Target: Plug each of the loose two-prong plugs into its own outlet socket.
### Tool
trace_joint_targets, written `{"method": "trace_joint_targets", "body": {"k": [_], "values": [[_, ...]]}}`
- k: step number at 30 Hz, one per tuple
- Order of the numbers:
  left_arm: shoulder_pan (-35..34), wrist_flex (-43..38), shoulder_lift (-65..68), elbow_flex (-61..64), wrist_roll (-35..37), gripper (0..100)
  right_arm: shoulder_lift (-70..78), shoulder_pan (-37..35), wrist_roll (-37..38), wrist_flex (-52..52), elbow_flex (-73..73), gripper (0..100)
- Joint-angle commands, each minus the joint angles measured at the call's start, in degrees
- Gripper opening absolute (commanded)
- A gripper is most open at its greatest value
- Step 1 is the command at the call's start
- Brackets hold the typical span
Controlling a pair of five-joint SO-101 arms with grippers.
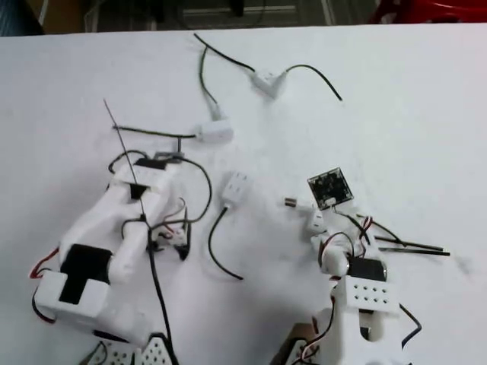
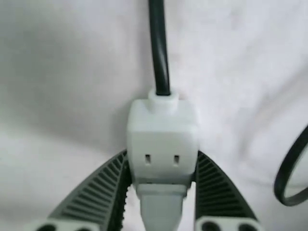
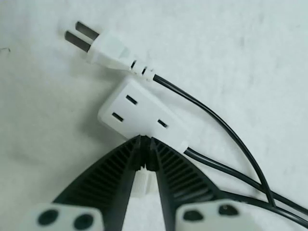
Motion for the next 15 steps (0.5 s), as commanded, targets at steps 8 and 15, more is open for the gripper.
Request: {"method": "trace_joint_targets", "body": {"k": [8, 15], "values": [[-1.4, -3.5, -0.7, -23.3, 0.2, 3, -0.1, -0.7, 0.3, -0.5, 0.0, 2.0], [-1.4, -5.9, -0.2, -35.1, -0.1, 3, -0.1, -0.7, 0.3, -0.5, 0.0, 2.0]]}}
